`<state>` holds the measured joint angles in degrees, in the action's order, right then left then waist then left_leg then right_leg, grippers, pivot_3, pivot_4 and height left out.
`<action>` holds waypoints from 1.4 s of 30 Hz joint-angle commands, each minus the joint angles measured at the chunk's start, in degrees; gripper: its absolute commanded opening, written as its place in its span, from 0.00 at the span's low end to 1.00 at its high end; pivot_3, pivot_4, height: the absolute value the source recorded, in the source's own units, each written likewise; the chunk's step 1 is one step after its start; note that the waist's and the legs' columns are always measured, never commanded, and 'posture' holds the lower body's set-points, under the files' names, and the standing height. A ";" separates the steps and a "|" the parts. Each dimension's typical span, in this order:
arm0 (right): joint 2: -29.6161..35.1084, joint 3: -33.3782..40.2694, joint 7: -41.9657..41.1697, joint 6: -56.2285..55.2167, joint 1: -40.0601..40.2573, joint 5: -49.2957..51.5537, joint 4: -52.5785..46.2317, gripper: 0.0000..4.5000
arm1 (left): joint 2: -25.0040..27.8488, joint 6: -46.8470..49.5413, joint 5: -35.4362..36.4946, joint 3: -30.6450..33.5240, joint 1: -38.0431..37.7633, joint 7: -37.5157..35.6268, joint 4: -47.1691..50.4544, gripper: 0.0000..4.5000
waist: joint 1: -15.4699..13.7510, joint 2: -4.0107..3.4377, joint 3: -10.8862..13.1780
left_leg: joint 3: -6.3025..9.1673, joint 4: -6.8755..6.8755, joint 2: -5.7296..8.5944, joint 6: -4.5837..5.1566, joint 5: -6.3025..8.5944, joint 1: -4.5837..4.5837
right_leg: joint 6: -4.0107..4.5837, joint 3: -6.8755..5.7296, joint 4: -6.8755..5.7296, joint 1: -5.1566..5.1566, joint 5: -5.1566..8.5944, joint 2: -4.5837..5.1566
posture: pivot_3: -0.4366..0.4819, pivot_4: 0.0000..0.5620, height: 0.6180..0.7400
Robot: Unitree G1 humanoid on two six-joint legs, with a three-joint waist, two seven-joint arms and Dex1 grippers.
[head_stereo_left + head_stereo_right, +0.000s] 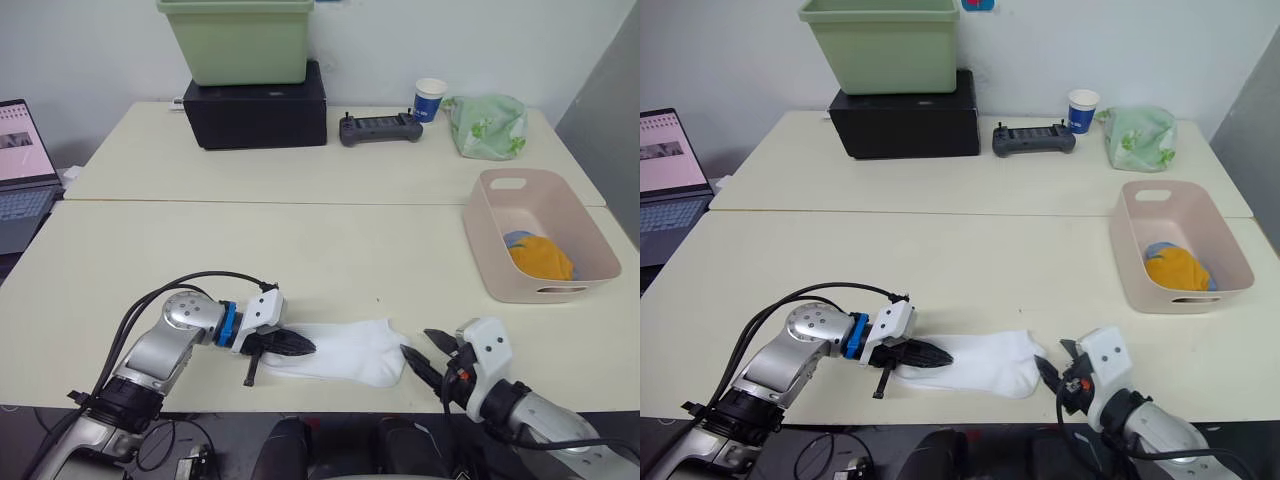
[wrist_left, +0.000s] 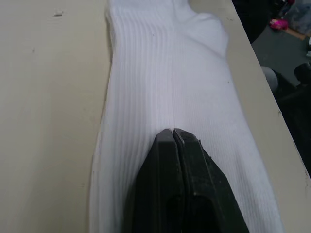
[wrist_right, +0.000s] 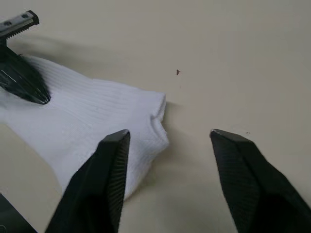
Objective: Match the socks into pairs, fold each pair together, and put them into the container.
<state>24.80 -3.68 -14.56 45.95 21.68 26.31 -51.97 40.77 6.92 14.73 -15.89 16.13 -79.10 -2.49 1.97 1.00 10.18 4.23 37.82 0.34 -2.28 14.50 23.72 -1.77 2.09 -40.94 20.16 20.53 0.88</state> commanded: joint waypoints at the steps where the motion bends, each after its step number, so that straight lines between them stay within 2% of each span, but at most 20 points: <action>1: -1.05 -2.76 0.60 0.08 -1.70 -0.99 2.34 0.92 | 0.78 -0.42 -2.18 -0.66 -2.53 1.02 0.15 0.00 | -0.02 -0.03 -0.02 | -0.01 0.00 0.01 0.00 0.00 0.00 | 0.00 0.02 0.00 0.00 0.00 0.01 | 0.48 0.27 0.84; 2: -1.22 -3.82 0.41 0.43 -2.11 -1.11 3.53 0.99 | 0.81 -0.32 -2.06 -0.58 -2.87 1.35 0.57 0.00 | -0.01 -0.01 -0.03 | -0.02 0.00 0.01 0.00 0.00 0.00 | 0.00 0.03 0.00 0.00 0.00 0.02 | 0.48 0.27 0.84; 6: -1.60 -7.12 0.91 0.27 -3.64 -3.34 8.08 0.99 | 0.35 0.67 -1.34 0.20 -3.37 2.93 1.79 0.00 | 0.02 0.00 -0.19 | -0.02 -0.01 0.01 0.00 0.00 -0.03 | 0.00 0.02 0.02 -0.03 0.00 0.02 | 0.48 0.27 0.84; 7: -1.74 -7.57 0.82 0.00 -3.98 -3.74 8.72 0.94 | 0.35 0.72 -1.27 0.33 -3.33 3.13 1.85 0.00 | 0.02 0.03 -0.23 | -0.01 -0.01 0.01 0.00 0.00 -0.06 | 0.00 0.02 0.02 -0.05 0.00 0.02 | 0.48 0.27 0.84; 10: -0.98 -9.17 -0.57 -0.78 -5.70 -4.42 9.03 0.78 | 0.70 1.34 -0.97 0.94 -3.24 3.58 1.56 0.00 | 0.02 0.05 -0.27 | -0.04 -0.01 0.01 0.01 0.00 -0.21 | 0.00 0.05 0.02 -0.17 0.00 0.02 | 0.48 0.27 0.84; 17: 4.31 -11.44 -3.75 -2.33 -5.30 -6.41 4.50 0.22 | 0.69 3.68 0.92 2.96 -1.48 4.97 1.59 0.00 | -0.05 0.04 -0.27 | -0.03 -0.03 0.01 0.01 0.01 -0.23 | 0.00 0.03 0.02 -0.18 0.01 0.01 | 0.48 0.27 0.84; 18: 4.49 -11.34 -3.74 -2.26 -5.04 -6.23 3.59 0.13 | 0.61 4.56 1.45 3.26 -1.09 5.14 1.99 0.00 | -0.07 0.04 -0.27 | -0.03 -0.03 0.01 0.01 0.01 -0.23 | 0.00 0.03 0.02 -0.18 0.01 0.01 | 0.48 0.27 0.84; 20: 3.66 -10.16 -3.14 -2.18 -4.68 -5.53 2.42 0.00 | 0.57 6.58 2.70 3.90 -0.52 5.07 3.34 0.00 | -0.07 0.04 -0.26 | -0.02 -0.03 0.01 0.01 0.01 -0.22 | 0.00 0.02 0.02 -0.18 0.01 0.01 | 0.48 0.27 0.84; 25: 2.37 -5.41 -2.83 -1.40 -4.01 -3.72 1.01 0.00 | 0.22 10.32 4.99 4.15 1.02 4.41 7.21 0.00 | -0.12 0.06 -0.24 | -0.03 -0.03 0.02 0.01 0.01 -0.17 | 0.00 0.04 0.04 -0.16 0.00 0.02 | 0.48 0.27 0.84; 31: 2.08 4.39 -4.12 1.64 -3.66 2.86 0.01 0.00 | -5.16 14.63 5.27 1.31 5.12 7.60 10.48 0.00 | -0.28 0.07 -0.24 | -0.01 0.03 0.06 0.01 0.00 -0.04 | -0.01 0.00 0.07 -0.13 0.00 0.06 | 0.48 0.27 0.84; 37: 3.14 12.67 -4.29 8.30 -6.13 14.26 -3.42 0.00 | -9.47 11.79 -1.50 -4.97 7.62 9.06 3.46 0.00 | -0.03 0.07 -0.24 | -0.01 0.02 0.05 0.01 0.00 -0.05 | 0.00 0.01 0.04 -0.11 0.00 0.01 | 0.48 0.27 0.84; 42: 3.32 13.22 -0.24 14.99 -13.73 24.60 -4.23 0.00 | -11.37 3.22 -7.90 -7.89 9.32 10.80 -4.14 0.00 | -0.25 0.08 -0.24 | 0.02 0.03 0.00 0.01 0.00 -0.07 | 0.00 -0.01 0.02 -0.14 0.00 -0.05 | 0.48 0.27 0.84</action>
<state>28.32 9.31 -16.13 59.39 9.43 46.84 -53.85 29.36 12.04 9.52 -23.11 24.98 -69.40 -4.98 1.72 1.08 9.94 4.25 37.86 0.36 -2.27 14.51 23.65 -1.77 2.07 -40.90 20.00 20.52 0.85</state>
